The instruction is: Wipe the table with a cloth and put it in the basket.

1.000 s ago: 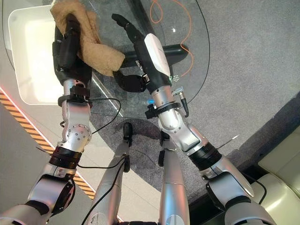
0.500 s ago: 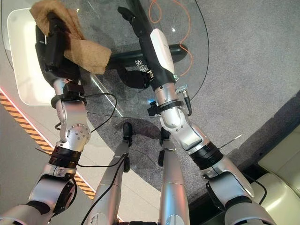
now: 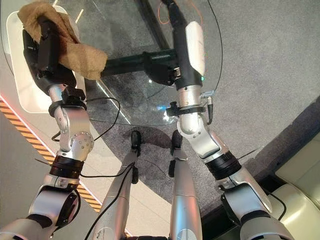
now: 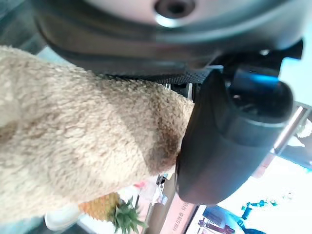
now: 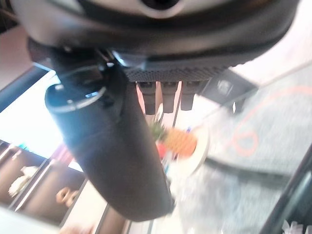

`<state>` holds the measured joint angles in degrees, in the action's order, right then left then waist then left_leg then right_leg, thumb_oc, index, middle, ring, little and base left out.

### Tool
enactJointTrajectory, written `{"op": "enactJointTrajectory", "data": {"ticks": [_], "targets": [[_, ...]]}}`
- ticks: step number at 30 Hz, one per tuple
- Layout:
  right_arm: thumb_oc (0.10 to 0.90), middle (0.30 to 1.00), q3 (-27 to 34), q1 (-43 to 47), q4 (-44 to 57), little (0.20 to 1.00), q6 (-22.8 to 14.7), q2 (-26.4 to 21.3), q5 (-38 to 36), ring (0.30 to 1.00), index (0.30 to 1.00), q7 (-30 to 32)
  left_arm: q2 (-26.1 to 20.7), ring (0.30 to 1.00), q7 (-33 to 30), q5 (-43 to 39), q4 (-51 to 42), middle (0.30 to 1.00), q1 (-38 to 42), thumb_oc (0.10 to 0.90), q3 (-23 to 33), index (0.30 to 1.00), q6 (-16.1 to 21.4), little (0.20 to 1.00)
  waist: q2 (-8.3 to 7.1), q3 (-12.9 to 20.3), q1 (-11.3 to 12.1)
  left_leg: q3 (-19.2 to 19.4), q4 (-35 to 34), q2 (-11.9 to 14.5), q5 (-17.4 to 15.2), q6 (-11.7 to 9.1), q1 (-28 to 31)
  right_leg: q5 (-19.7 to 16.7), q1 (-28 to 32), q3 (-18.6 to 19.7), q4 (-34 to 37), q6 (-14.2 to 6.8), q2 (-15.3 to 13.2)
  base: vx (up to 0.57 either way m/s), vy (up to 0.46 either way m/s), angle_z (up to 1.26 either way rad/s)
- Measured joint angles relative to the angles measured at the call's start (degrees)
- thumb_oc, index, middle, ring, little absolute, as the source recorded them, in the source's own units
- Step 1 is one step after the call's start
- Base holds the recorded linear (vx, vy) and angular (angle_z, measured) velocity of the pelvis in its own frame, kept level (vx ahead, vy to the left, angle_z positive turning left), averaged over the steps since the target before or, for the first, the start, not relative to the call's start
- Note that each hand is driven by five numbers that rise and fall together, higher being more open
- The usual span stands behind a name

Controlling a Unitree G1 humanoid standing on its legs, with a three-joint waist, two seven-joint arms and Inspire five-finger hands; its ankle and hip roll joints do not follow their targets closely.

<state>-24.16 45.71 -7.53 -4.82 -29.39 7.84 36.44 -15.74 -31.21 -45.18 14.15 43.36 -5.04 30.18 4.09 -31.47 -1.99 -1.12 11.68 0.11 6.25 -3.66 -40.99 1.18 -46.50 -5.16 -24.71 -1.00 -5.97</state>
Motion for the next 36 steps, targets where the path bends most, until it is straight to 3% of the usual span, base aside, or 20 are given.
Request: {"op": "enactJointTrajectory", "data": {"ticks": [7,13,23,27,28,36], "targets": [[0.800,0.900,6.22,-3.85,-10.37,0.900,0.75,-0.20,-5.93,0.900,0.900,9.74,-4.43,0.300,-2.63,1.09,8.56,0.300,-0.22,0.100,1.70,0.300,1.82,0.200,-0.06,0.00,-0.93,0.75,-0.21,-0.03,-0.12,0.17,0.08,-0.19,-0.21,0.85,0.30,-0.30,0.08,0.00,0.053,-0.04],[0.800,0.900,7.90,-4.99,-19.64,0.900,0.43,-1.29,-13.12,0.900,0.900,13.85,-8.07,0.300,-5.91,1.08,13.54,0.300,0.54,0.100,2.18,0.300,2.38,0.200,-0.06,0.00,-1.21,1.48,-0.73,0.30,-0.13,0.18,-0.10,-0.60,-0.64,1.07,1.11,-0.29,0.44,0.00,0.027,-0.06],[0.800,0.900,6.76,-2.91,-36.12,0.900,-5.36,-2.35,-19.72,0.900,0.900,15.08,-15.57,0.300,-10.90,1.11,26.92,0.300,11.55,0.100,-1.49,0.300,2.69,0.200,-0.06,0.00,-1.38,1.76,-1.36,0.89,0.00,0.00,-1.54,-1.15,-2.01,1.04,2.07,-0.07,1.02,0.00,0.008,-0.02],[0.800,0.900,6.00,-3.81,-39.82,0.900,-5.90,-2.27,-23.00,0.900,0.900,15.01,-17.12,0.300,-12.30,1.13,28.25,0.300,13.52,0.100,-2.70,0.300,2.67,0.200,-0.07,0.00,-1.50,1.79,-1.65,0.94,0.00,-0.01,-1.53,-1.15,-2.14,1.02,2.11,-0.07,1.02,0.00,0.000,0.00],[0.800,0.900,5.73,-3.01,-43.53,0.900,-7.95,-2.12,-23.09,0.900,0.900,14.79,-17.45,0.300,-12.43,1.31,30.08,0.300,14.88,0.100,-4.12,0.300,2.39,0.200,-0.07,0.00,-1.39,1.79,-1.63,0.98,0.00,-0.01,-1.50,-1.15,-2.12,0.97,2.09,-0.07,1.02,0.00,0.000,0.00],[0.800,0.900,5.89,-1.64,-54.16,0.900,-9.63,-2.17,-24.35,0.900,0.900,10.77,-19.36,0.300,-15.44,5.48,34.86,0.300,17.66,0.100,-7.65,0.300,-2.80,0.200,-0.08,0.00,-1.46,1.79,-1.52,1.17,0.05,-0.08,-1.54,-1.20,-2.11,0.84,2.00,0.00,0.96,0.00,-0.004,0.00]]}}
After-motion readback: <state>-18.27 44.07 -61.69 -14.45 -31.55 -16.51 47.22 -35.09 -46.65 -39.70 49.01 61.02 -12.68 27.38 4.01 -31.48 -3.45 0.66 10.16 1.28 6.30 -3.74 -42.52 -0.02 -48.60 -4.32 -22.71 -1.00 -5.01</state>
